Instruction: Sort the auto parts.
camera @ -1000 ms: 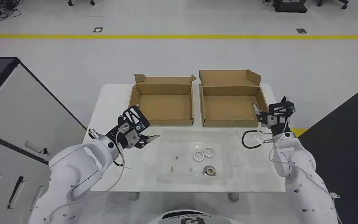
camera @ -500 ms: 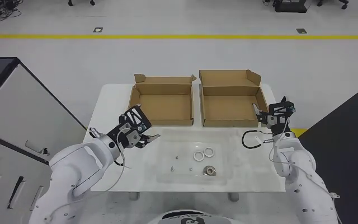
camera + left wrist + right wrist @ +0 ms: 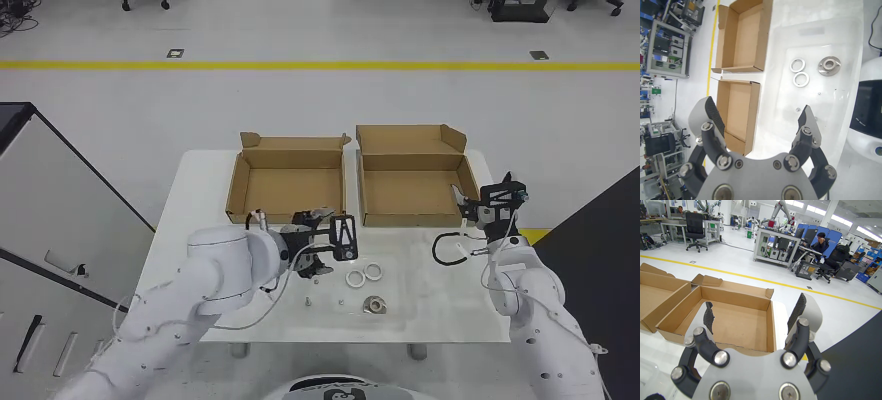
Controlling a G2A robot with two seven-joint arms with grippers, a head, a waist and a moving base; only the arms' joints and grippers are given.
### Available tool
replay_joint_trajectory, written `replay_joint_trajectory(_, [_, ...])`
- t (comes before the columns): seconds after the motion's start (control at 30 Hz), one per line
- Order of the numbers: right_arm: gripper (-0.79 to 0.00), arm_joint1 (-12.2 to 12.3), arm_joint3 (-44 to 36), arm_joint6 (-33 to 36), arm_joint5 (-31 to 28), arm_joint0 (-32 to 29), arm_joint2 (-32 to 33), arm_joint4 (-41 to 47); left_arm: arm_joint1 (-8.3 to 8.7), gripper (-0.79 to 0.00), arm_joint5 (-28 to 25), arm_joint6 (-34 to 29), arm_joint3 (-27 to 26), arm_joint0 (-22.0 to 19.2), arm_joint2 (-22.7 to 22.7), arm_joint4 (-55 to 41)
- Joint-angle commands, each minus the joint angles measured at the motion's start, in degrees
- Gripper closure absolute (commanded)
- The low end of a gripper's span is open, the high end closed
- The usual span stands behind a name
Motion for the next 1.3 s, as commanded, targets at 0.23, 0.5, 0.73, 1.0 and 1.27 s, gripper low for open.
replay_joint_trajectory(0.23, [-0.785,0.0,0.0,0.0,0.0,0.0,0.0,0.0,2.95,-0.785,14.85,-14.79,4.95,-22.5,21.11,-20.45])
replay_joint_trajectory(0.5, [-0.785,0.0,0.0,0.0,0.0,0.0,0.0,0.0,3.77,-0.785,20.64,-20.57,9.07,-32.63,29.91,-33.47])
replay_joint_trajectory(0.73, [-0.785,0.0,0.0,0.0,0.0,0.0,0.0,0.0,2.74,-0.785,20.38,-20.3,13.33,-34.94,33.6,-35.21])
replay_joint_trajectory(1.0, [-0.785,0.0,0.0,0.0,0.0,0.0,0.0,0.0,0.13,-0.785,19.68,-19.4,17.49,-35.27,36.4,-34.28])
replay_joint_trajectory(1.27, [-0.785,0.0,0.0,0.0,0.0,0.0,0.0,0.0,-1.45,-0.785,21.54,-18.76,19.61,-35.18,36.59,-32.66])
